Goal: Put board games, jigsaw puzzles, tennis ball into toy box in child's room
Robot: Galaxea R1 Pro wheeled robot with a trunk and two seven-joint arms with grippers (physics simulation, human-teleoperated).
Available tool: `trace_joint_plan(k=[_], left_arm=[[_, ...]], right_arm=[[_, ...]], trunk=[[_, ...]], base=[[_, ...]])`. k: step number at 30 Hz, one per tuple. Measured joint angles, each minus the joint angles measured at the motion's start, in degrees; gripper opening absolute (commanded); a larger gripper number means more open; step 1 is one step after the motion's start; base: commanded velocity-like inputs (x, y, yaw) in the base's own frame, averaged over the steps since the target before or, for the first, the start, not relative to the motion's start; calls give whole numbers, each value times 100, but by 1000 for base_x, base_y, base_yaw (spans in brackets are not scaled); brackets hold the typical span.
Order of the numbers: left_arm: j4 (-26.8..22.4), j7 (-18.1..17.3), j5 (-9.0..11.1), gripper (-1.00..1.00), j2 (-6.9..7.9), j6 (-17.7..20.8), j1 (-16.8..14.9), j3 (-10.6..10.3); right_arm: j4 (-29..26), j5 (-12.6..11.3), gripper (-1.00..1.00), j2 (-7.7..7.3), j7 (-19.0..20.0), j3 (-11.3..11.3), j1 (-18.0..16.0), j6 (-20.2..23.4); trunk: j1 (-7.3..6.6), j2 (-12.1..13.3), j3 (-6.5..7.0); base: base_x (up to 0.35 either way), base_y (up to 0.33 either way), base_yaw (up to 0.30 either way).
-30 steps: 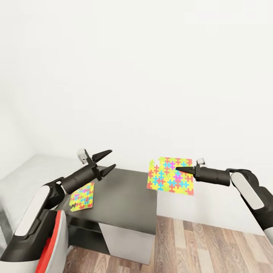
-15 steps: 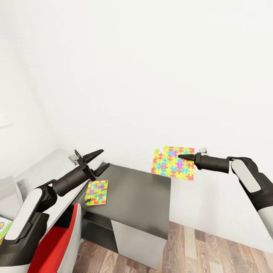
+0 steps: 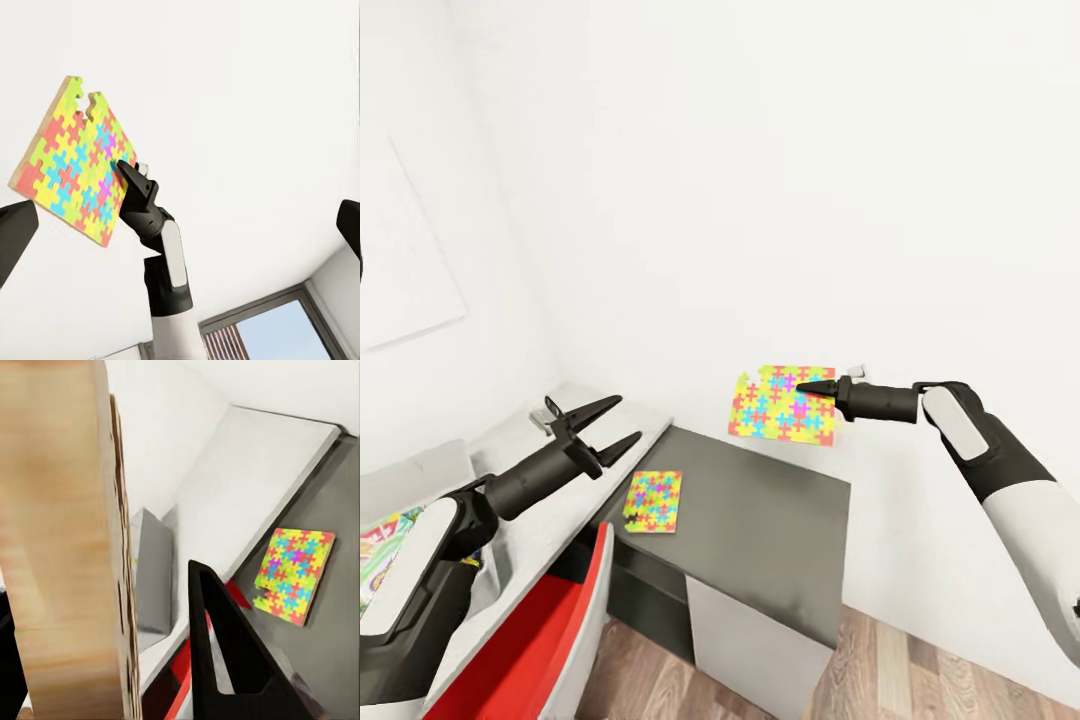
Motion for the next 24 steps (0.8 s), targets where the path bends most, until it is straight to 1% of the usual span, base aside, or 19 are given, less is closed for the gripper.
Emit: trace_joint_plan(k=[1, 2, 6, 9, 12, 14, 17, 21, 23, 24], left_arm=[[-1, 0, 0, 100, 1, 1, 1, 1], [1, -16, 67, 100, 64, 50, 6, 46], [0, -32, 150, 100, 266, 159, 96, 165], [0, -38, 182, 100, 378, 201, 199, 325], [0, -41, 203, 100, 435, 222, 259, 437], [0, -42, 213, 100, 453, 233, 281, 471], [-1, -43, 237, 100, 445, 245, 295, 492], [-1, -43, 359, 100, 426, 250, 295, 494], [-1, -43, 424, 100, 427, 251, 299, 502], [-1, -42, 467, 100, 441, 252, 305, 508]], right_arm=[[5, 12, -100, 2, -1, 4, -4, -3], [315, 0, -100, 163, 1, 190, -237, 0], [952, 5, -100, 606, -2, 508, -640, 0], [1285, 4, -100, 937, -4, 636, -835, 0], [1492, 12, -100, 1183, -6, 711, -942, 0], [1590, 17, -100, 1274, -8, 744, -981, 0], [1706, 25, -100, 1339, -8, 819, -1024, 0], [1757, 18, -100, 1350, -1, 955, -1078, 0], [1770, 12, -100, 1349, 4, 1016, -1162, 0], [1778, 4, -100, 1346, 14, 1086, -1248, 0]], trunk=[[0, 0, 3], [0, 1, 7], [0, 0, 21], [0, 0, 32], [0, 0, 42], [0, 0, 49], [0, 0, 60], [0, -1, 74], [0, -1, 81], [0, -1, 85]], base=[[0, 0, 272], [0, 0, 272], [0, 0, 272], [0, 0, 273], [0, 0, 273], [0, 0, 273], [0, 0, 273], [0, 0, 273], [0, 0, 273], [0, 0, 273]])
